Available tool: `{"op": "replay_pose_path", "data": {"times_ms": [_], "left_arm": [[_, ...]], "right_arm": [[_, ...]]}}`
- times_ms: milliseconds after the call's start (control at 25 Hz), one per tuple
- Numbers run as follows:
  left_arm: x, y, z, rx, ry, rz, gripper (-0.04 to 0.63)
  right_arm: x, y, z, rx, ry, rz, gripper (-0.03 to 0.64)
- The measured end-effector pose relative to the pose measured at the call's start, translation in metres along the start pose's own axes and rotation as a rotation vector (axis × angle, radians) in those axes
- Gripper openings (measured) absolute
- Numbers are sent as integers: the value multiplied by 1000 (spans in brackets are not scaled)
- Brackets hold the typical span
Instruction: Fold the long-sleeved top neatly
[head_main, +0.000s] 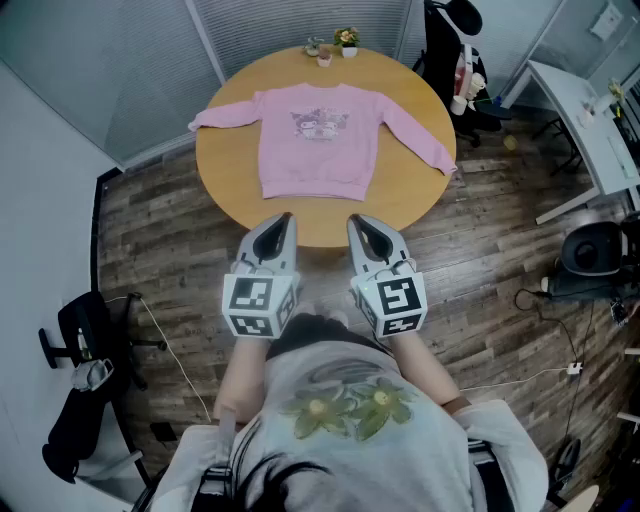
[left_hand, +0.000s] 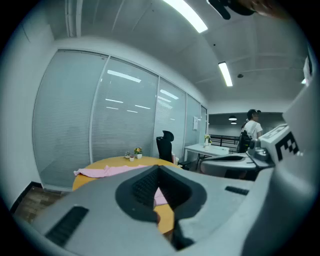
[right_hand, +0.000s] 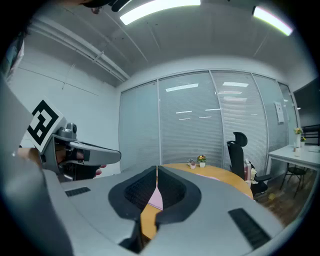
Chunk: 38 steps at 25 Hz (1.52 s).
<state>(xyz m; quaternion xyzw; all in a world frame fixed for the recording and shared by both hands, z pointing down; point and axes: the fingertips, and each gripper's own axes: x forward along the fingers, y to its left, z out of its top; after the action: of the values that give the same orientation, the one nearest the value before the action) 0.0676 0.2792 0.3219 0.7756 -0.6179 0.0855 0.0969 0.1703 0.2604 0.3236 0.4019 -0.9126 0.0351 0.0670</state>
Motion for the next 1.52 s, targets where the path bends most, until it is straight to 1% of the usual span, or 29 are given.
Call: {"op": "replay_pose_path", "data": {"times_ms": [200,400,480,520,560,600,640,680,720,840,960,1080,1200,1360,1520], "left_arm": [[8,10,-7,-10,38,-22,5],[22,25,-7,26,54,-20,5],[26,31,-7,23,58,-39,11],[28,34,-6,20,55,-55,53],[30,37,-5,17,48,-68,117],[31,41,-3,15,39,-76,148],[33,47,0,8,25,-78,197],[34,53,1,-1,11,-72,268],[35,61,2,-8,2,-62,300],[40,83,-3,1,25,-43,311],[46,98,-11,8,55,-57,311],[55,113,-16,20,64,-60,311],[63,123,-21,-3,67,-60,310],[71,128,-24,-11,76,-66,310],[90,124,-29,-2,103,-86,310]], "right_arm": [[12,8,1,26,4,14,23],[27,11,1,51,14,2,25],[34,10,1,63,16,-3,25],[37,9,2,69,19,-5,47],[41,8,2,76,24,-8,131],[45,6,2,83,29,-14,189],[49,4,1,87,33,-25,208],[52,1,1,88,37,-40,224],[56,-2,0,85,42,-57,236],[70,-6,-9,88,79,-86,250],[83,-5,-18,105,107,-94,250],[97,-7,-24,106,121,-102,250],[103,-14,-31,106,146,-120,250],[103,-34,-38,114,172,-159,250],[101,-72,-51,115,208,-230,249]]}}
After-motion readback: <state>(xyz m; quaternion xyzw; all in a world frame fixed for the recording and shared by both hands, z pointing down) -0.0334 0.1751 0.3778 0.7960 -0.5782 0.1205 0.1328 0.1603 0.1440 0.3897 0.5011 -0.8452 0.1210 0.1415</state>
